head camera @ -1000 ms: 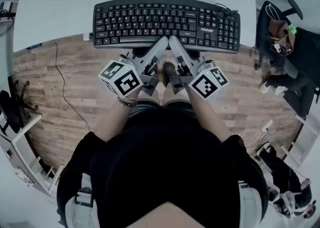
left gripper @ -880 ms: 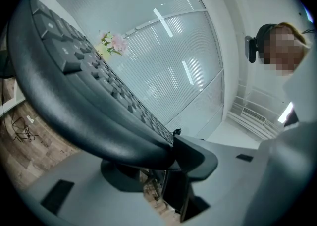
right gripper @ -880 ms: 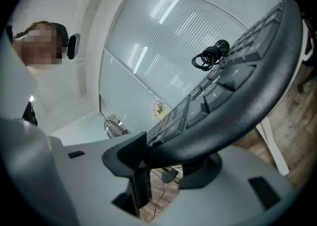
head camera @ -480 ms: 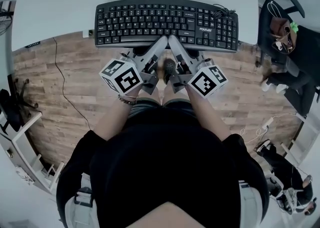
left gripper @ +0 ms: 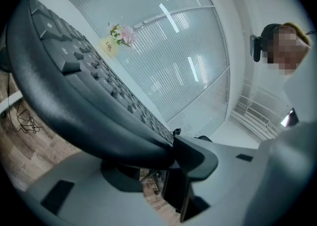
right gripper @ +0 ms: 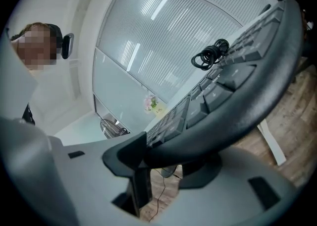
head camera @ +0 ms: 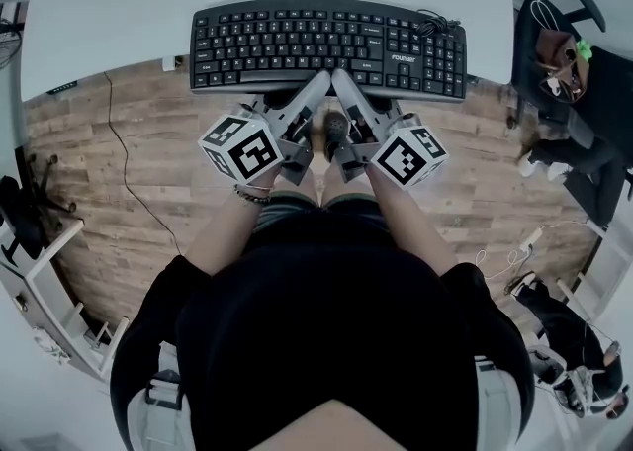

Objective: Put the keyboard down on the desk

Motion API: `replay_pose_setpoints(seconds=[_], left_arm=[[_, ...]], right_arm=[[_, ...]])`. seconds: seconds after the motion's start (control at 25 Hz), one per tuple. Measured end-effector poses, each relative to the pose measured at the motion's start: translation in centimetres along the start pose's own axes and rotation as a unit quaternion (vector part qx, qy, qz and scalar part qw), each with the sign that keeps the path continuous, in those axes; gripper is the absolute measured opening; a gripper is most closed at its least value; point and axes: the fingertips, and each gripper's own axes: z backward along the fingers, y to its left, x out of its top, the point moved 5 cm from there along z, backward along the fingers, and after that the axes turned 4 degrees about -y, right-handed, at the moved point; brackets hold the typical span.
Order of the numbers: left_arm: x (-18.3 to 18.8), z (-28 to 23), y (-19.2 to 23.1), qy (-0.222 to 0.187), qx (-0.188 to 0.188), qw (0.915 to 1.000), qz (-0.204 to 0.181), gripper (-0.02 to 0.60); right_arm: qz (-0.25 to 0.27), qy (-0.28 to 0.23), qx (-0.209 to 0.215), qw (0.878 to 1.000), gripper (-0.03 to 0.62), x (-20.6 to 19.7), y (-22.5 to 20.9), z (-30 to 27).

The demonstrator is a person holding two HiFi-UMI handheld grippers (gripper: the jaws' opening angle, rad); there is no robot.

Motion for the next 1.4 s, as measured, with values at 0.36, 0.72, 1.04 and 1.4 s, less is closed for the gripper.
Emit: replay_pose_setpoints(seconds=[0.36, 0.72, 1.04, 1.4], left_arm=[[-0.3, -0.3, 1.1, 0.002, -0.003, 1.0000, 0.007, 0.192], [-1.2, -0.4, 1.8, 0.024, 0.003, 0.9995, 0.021, 0.204], [-1.1, -0.6, 1.9, 0.024, 0.007, 0.9993, 0.027, 0.204], [-0.9, -0.8, 2.1, 0.025, 0.008, 0.9992, 0.031, 0.204]], right_arm=[[-0.008, 0.004, 0.001, 1.000, 0.195, -0.4, -0.9, -0.5], [-0.034, 0.028, -0.004, 0.999, 0.195, -1.2, -1.8, -0.3], [-0.041, 0.036, -0.003, 0.998, 0.195, -1.0, -1.9, -0.6], [-0.046, 0.041, -0.003, 0.998, 0.198, -0.9, -2.0, -0.9]])
